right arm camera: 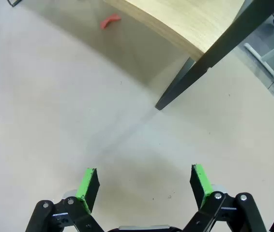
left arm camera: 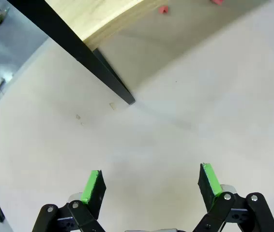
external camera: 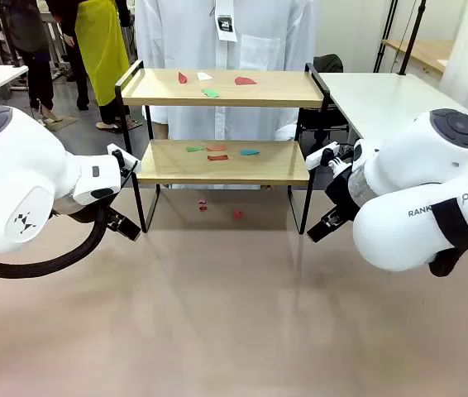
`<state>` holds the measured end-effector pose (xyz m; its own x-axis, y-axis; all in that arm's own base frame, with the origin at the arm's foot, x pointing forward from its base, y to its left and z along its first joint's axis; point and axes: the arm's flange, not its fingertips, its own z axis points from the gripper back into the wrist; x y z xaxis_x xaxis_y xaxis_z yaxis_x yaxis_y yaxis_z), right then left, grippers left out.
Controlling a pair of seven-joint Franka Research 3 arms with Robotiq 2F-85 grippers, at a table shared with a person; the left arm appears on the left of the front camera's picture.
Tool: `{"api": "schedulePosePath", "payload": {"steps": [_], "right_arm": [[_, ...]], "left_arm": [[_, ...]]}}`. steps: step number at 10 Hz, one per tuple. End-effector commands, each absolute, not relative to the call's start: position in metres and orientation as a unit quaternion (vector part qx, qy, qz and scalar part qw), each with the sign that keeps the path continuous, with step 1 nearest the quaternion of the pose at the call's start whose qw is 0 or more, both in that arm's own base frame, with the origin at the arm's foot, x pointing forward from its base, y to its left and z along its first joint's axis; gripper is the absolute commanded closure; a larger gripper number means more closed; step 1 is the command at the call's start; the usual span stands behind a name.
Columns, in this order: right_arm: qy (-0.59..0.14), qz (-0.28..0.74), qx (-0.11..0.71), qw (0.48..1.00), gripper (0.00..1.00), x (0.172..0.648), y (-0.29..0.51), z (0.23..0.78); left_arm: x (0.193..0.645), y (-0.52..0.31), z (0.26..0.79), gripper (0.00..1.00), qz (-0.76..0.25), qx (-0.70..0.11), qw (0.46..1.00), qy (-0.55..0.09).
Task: Clean the shelf.
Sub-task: Pick up the Duster handed by the human.
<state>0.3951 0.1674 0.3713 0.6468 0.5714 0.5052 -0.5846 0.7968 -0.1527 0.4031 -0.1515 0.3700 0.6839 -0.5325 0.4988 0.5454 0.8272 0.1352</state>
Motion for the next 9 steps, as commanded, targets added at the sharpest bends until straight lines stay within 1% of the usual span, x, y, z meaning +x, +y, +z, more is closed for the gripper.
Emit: {"api": "schedulePosePath", "payload": {"steps": [1,9], "right_arm": [[-0.274,0.319,0.012,0.907,0.0,0.3951,0.1674,0.3713],[-0.274,0.319,0.012,0.907,0.0,0.3951,0.1675,0.3713]], "left_arm": [[0.403,-0.1515,0.3702,0.0,-0.294,-0.012,0.917,-0.268],[0.403,-0.1517,0.37,0.0,-0.294,-0.012,0.917,-0.268]]}}
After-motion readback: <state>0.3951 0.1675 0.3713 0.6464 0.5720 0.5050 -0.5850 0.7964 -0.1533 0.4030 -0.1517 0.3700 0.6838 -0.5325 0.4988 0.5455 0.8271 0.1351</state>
